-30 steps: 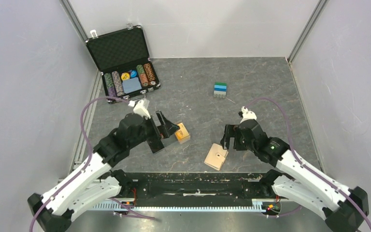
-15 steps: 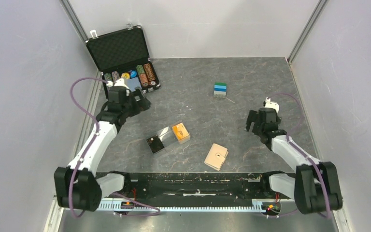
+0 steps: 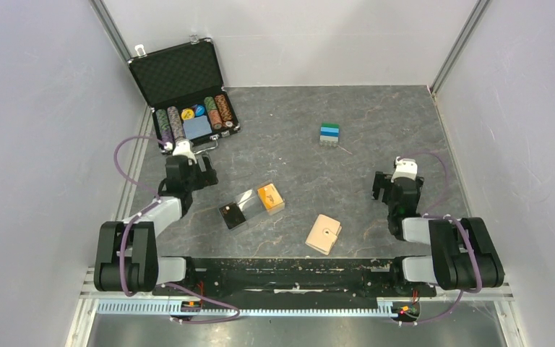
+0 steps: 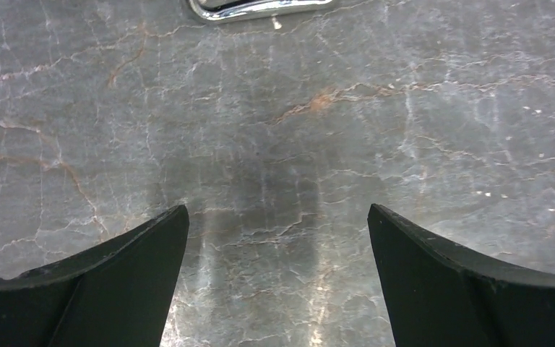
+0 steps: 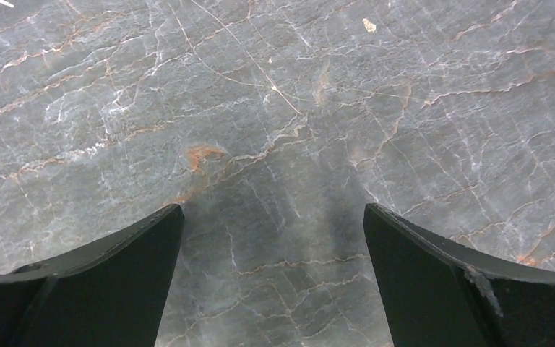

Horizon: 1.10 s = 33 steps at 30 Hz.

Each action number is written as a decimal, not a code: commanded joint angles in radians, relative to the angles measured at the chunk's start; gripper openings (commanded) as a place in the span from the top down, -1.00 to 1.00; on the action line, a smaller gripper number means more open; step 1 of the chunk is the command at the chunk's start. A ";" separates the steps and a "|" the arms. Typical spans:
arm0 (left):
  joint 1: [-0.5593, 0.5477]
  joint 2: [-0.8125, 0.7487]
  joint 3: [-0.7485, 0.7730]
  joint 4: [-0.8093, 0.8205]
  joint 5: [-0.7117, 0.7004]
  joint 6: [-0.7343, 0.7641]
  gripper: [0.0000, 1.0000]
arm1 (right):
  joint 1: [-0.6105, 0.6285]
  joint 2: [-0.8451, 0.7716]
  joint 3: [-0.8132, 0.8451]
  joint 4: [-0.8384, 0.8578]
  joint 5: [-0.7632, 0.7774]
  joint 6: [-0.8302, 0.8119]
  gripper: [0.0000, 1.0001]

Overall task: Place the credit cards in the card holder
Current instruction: Reset both arms

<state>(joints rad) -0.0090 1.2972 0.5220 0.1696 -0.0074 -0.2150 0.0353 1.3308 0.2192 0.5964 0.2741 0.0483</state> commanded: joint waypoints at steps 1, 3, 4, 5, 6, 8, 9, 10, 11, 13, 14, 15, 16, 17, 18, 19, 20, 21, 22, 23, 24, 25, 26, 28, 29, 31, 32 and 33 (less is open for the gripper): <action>-0.006 0.020 -0.114 0.443 -0.061 0.053 -1.00 | -0.001 0.017 -0.090 0.403 0.005 -0.136 -0.96; -0.012 0.067 -0.087 0.432 -0.081 0.060 -1.00 | 0.001 0.028 -0.098 0.436 -0.022 -0.151 -0.96; -0.019 0.074 -0.075 0.415 -0.073 0.089 -1.00 | 0.005 0.031 -0.112 0.464 -0.058 -0.175 -0.96; -0.026 0.076 -0.092 0.465 -0.076 0.123 -1.00 | 0.009 0.029 -0.133 0.511 -0.084 -0.185 -0.96; -0.030 0.064 -0.114 0.490 -0.094 0.148 -1.00 | 0.011 0.014 -0.161 0.536 -0.084 -0.189 -0.96; -0.030 0.070 -0.199 0.677 -0.161 0.149 -1.00 | 0.011 0.004 -0.249 0.672 -0.066 -0.185 -0.96; -0.030 0.107 -0.239 0.789 -0.193 0.138 -1.00 | 0.012 0.014 -0.292 0.759 -0.063 -0.181 -0.96; -0.029 0.157 -0.280 0.936 -0.191 0.136 -1.00 | 0.012 0.053 -0.339 0.884 -0.063 -0.183 -0.96; -0.038 0.199 -0.290 0.999 -0.189 0.160 -1.00 | 0.011 0.060 -0.354 0.943 -0.064 -0.183 -0.96; -0.052 0.151 -0.242 0.818 -0.184 0.171 -1.00 | 0.015 0.029 -0.315 0.809 -0.051 -0.181 -0.96; -0.054 0.177 -0.240 0.862 -0.180 0.176 -1.00 | 0.021 0.042 -0.316 0.838 -0.059 -0.194 -0.96; -0.054 0.181 -0.253 0.894 -0.169 0.186 -1.00 | 0.024 0.050 -0.316 0.848 -0.065 -0.200 -0.96; -0.055 0.164 -0.248 0.855 -0.151 0.188 -1.00 | 0.025 0.043 -0.310 0.821 -0.066 -0.200 -0.96; -0.056 0.166 -0.239 0.840 -0.132 0.195 -1.00 | 0.024 0.041 -0.310 0.821 -0.065 -0.200 -0.96; -0.056 0.177 -0.235 0.849 -0.122 0.198 -1.00 | 0.023 0.045 -0.314 0.838 -0.064 -0.200 -0.96; -0.054 0.175 -0.240 0.860 -0.122 0.199 -1.00 | 0.024 0.045 -0.315 0.838 -0.065 -0.200 -0.96; -0.054 0.169 -0.238 0.844 -0.121 0.199 -1.00 | 0.024 0.043 -0.314 0.833 -0.066 -0.200 -0.96; -0.055 0.172 -0.234 0.839 -0.119 0.199 -1.00 | 0.024 0.044 -0.314 0.837 -0.065 -0.200 -0.96; -0.054 0.175 -0.240 0.862 -0.122 0.199 -1.00 | 0.024 0.043 -0.316 0.837 -0.064 -0.200 -0.96; -0.055 0.173 -0.239 0.855 -0.122 0.200 -1.00 | 0.024 0.044 -0.314 0.835 -0.065 -0.200 -0.96; -0.055 0.171 -0.237 0.847 -0.120 0.201 -1.00 | 0.024 0.044 -0.314 0.836 -0.065 -0.200 -0.96; -0.054 0.175 -0.238 0.855 -0.121 0.199 -1.00 | 0.024 0.044 -0.315 0.835 -0.065 -0.201 -0.96; -0.055 0.175 -0.240 0.857 -0.123 0.199 -1.00 | 0.024 0.045 -0.315 0.836 -0.065 -0.200 -0.96; -0.054 0.174 -0.238 0.853 -0.121 0.200 -1.00 | 0.025 0.044 -0.315 0.836 -0.065 -0.200 -0.96; -0.054 0.174 -0.238 0.854 -0.120 0.200 -1.00 | 0.024 0.043 -0.314 0.836 -0.065 -0.201 -0.96; -0.054 0.175 -0.237 0.852 -0.120 0.199 -1.00 | 0.025 0.045 -0.314 0.836 -0.065 -0.201 -0.96; -0.054 0.175 -0.237 0.852 -0.119 0.199 -1.00 | 0.025 0.044 -0.314 0.835 -0.065 -0.200 -0.96; -0.054 0.175 -0.237 0.851 -0.119 0.199 -1.00 | 0.024 0.044 -0.315 0.836 -0.065 -0.200 -0.96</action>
<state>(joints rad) -0.0616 1.4765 0.2649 0.9535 -0.1280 -0.0677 0.0570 1.3739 0.0090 1.3544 0.2146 -0.1360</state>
